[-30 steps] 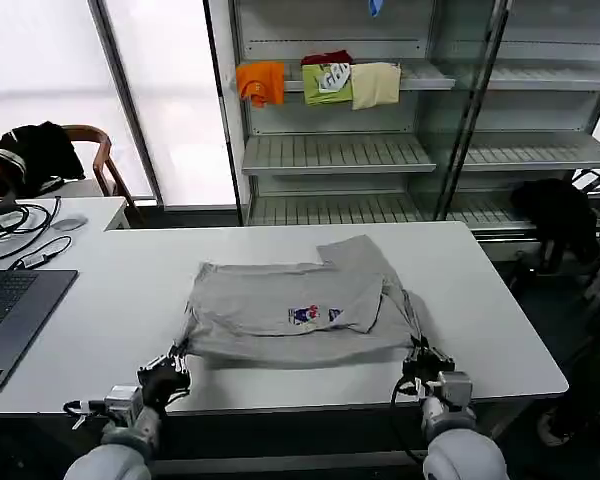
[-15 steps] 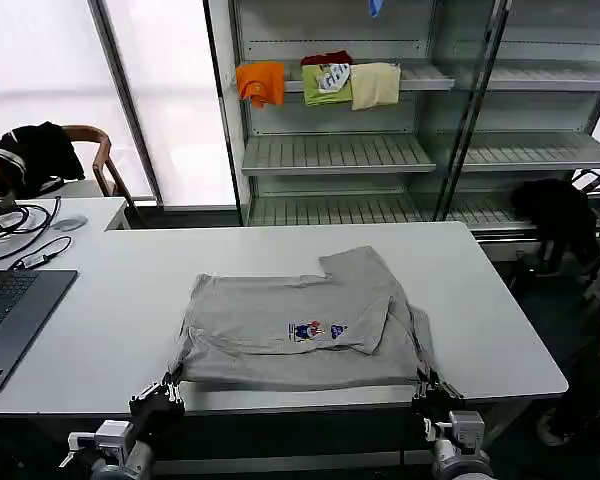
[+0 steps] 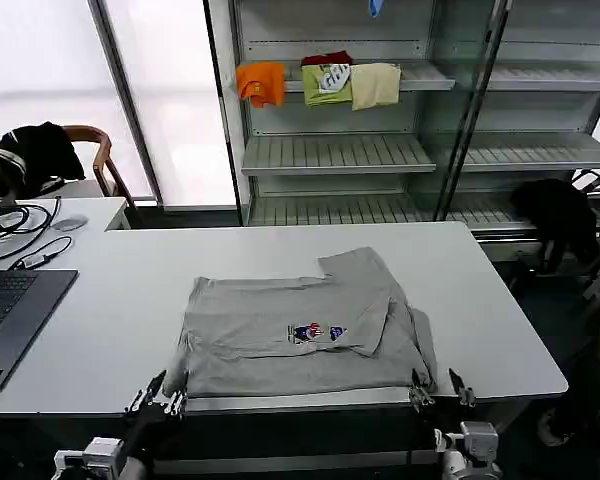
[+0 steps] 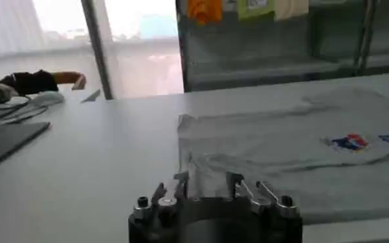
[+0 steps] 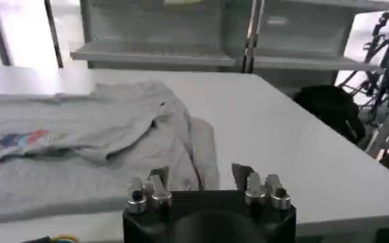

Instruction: Fold and organize the clothes.

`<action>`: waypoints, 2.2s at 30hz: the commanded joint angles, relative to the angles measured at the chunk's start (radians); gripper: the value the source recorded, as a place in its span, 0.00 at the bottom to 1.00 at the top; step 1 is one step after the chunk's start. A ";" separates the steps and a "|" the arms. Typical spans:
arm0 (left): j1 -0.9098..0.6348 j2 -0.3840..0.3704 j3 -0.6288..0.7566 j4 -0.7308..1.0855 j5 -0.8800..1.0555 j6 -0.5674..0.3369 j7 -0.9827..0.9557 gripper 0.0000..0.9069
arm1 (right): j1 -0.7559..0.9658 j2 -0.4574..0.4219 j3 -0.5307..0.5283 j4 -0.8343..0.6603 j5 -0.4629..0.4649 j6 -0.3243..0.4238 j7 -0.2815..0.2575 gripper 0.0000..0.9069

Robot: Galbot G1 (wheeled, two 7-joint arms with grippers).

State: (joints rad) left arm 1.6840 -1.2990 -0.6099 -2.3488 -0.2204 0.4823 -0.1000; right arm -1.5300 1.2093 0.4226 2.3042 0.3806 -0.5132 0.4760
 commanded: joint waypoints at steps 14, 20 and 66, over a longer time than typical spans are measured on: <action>-0.514 0.263 -0.005 0.141 -0.238 0.059 0.029 1.00 | 0.641 -0.032 0.034 -0.231 0.156 -0.065 -0.058 1.00; -0.767 0.295 0.144 0.406 -0.281 0.071 0.031 1.00 | 0.878 -0.028 -0.087 -0.471 0.204 -0.068 -0.065 1.00; -1.062 0.121 0.362 1.028 -0.205 0.096 0.048 1.00 | 1.278 0.211 -0.256 -1.428 0.060 -0.043 -0.305 1.00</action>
State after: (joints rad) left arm 0.6172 -1.1795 -0.2564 -1.3303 -0.4374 0.5770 -0.0537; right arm -0.2615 1.4100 0.1702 0.9085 0.4466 -0.5557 0.1793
